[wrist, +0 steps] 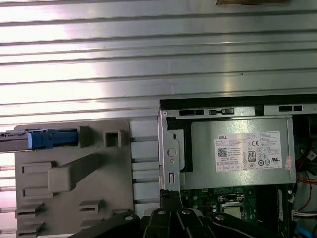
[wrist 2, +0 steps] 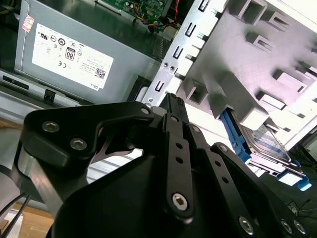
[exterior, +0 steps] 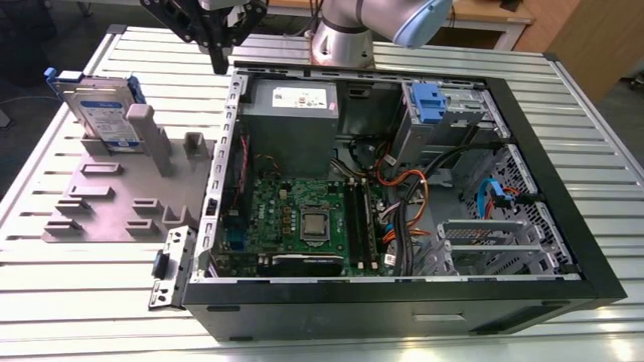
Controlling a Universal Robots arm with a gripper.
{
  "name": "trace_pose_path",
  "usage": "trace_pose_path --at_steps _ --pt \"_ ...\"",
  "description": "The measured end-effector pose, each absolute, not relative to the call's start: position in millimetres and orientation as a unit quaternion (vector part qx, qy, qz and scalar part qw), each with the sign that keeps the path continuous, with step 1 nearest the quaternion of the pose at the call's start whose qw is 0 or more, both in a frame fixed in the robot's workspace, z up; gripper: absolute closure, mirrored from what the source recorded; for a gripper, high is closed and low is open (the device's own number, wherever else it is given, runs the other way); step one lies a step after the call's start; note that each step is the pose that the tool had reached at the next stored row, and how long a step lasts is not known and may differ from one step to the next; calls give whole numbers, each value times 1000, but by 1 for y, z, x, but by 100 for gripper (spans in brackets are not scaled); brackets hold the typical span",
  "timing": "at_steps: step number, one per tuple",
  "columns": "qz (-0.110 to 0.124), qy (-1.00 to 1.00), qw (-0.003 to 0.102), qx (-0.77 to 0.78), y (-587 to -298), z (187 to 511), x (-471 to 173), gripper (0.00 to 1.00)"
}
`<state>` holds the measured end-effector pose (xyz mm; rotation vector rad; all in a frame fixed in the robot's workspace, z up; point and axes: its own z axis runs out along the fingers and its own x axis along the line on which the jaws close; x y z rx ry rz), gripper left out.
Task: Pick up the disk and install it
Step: 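Reach for the disk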
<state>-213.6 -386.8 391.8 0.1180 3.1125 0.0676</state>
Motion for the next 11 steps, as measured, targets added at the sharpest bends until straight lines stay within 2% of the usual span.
trace_pose_path --at_steps 11 --pt "22 999 13 38 -387 392 -223 89"
